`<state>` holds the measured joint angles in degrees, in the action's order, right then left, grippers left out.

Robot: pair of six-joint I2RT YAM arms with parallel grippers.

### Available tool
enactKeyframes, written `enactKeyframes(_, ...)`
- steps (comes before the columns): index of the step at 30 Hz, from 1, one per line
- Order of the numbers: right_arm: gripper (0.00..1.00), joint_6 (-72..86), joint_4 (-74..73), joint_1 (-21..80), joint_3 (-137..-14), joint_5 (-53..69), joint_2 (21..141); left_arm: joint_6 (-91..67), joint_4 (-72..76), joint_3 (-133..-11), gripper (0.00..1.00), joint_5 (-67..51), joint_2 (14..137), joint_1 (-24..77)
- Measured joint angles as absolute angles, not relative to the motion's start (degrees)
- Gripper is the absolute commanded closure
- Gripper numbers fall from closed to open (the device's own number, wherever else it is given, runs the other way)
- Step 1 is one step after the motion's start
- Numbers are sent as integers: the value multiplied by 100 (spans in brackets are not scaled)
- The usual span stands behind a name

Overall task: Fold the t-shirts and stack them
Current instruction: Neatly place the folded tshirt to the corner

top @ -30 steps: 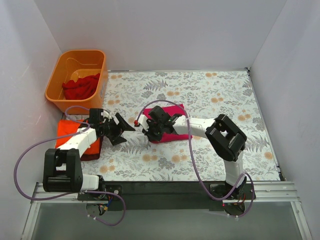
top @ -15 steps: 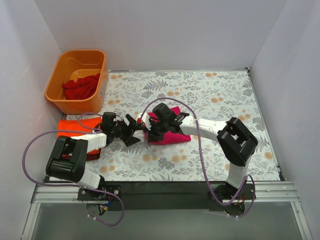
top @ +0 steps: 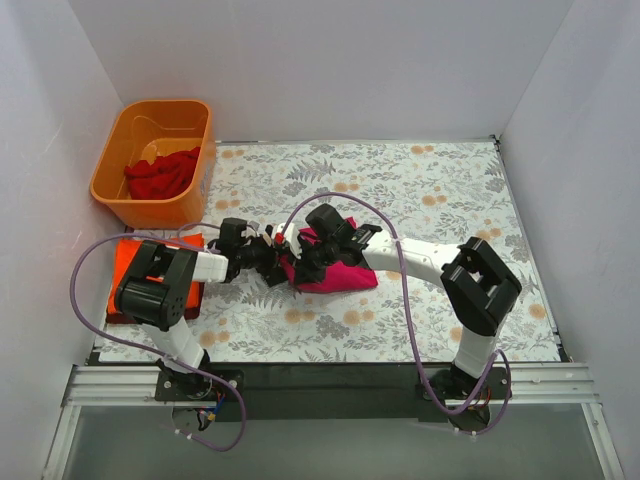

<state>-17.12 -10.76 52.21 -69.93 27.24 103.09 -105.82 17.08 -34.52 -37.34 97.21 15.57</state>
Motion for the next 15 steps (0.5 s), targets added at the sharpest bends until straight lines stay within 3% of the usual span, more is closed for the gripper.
enactKeyframes(7,99,-1708,-1037,5238,-6989,2792,10165,-10523,1831,-3894,35,-4252,10346,1614)
enactKeyframes(10,99,-1680,-1011,5258,-6941,2821,10147,-10475,1848,-4029,44,-4309,10516,1649)
enactKeyframes(15,99,-1647,-943,5304,-6792,2847,10053,-10383,1710,-4176,73,-4392,10737,1732)
